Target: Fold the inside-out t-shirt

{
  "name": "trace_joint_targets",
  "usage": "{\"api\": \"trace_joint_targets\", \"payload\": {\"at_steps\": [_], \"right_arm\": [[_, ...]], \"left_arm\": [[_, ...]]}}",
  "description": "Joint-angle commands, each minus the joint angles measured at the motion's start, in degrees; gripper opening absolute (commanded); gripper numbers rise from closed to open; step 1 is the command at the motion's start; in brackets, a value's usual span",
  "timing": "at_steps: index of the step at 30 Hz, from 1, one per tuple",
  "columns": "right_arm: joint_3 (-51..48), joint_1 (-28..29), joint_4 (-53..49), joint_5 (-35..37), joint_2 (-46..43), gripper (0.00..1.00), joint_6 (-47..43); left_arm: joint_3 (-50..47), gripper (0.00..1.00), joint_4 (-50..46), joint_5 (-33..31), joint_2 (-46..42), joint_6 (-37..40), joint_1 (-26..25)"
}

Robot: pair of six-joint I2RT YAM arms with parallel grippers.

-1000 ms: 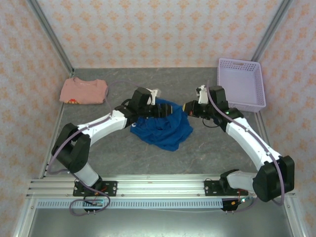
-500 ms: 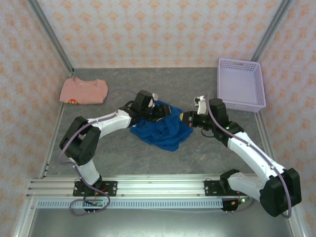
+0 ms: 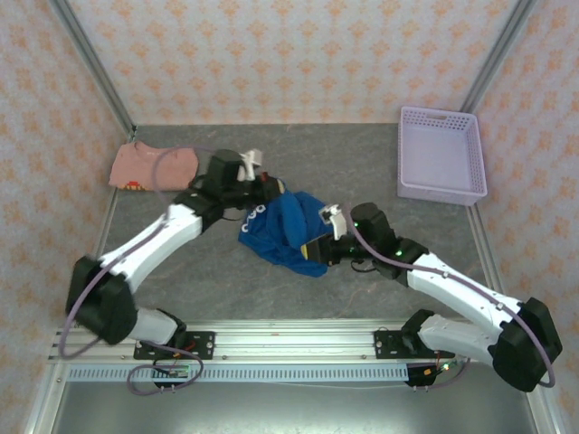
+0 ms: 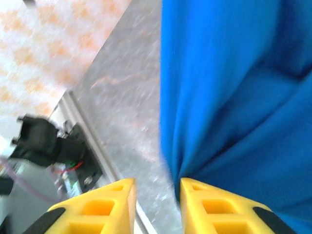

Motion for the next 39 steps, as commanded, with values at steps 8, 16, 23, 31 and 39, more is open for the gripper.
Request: {"api": "trace_joint_targets", "payload": {"at_steps": [8,16,23,31,39], "right_arm": [[7.60,-9.05,0.63,18.95,4.92,0.50,0.67],[19.77,-9.68,-6.47,26.23,28.30,0.71,-0.22],[26.18,-12.27,-8.71,25.82,40.97,0.71,-4.39],[32.08,-15.56,-11.84,24.87,37.75,0.00,-8.65],[43.87,-20.23,-12.06,29.50,18.92,0.00,-13.20]], "left_arm": [[-1.09,0.00,-35.16,-14.11,-19.90,19.44,9.74],[-0.71,0.00,-34.44,-12.61,-18.67,21.02,10.65],[-0.41,0.00,-31.92,-11.82,-17.46,20.68,10.75],[3.32,0.00,-27.40,-15.32,-16.27,17.84,11.26],[26.61,0.00,-25.45,-18.66,-7.60,14.71,16.57]]}}
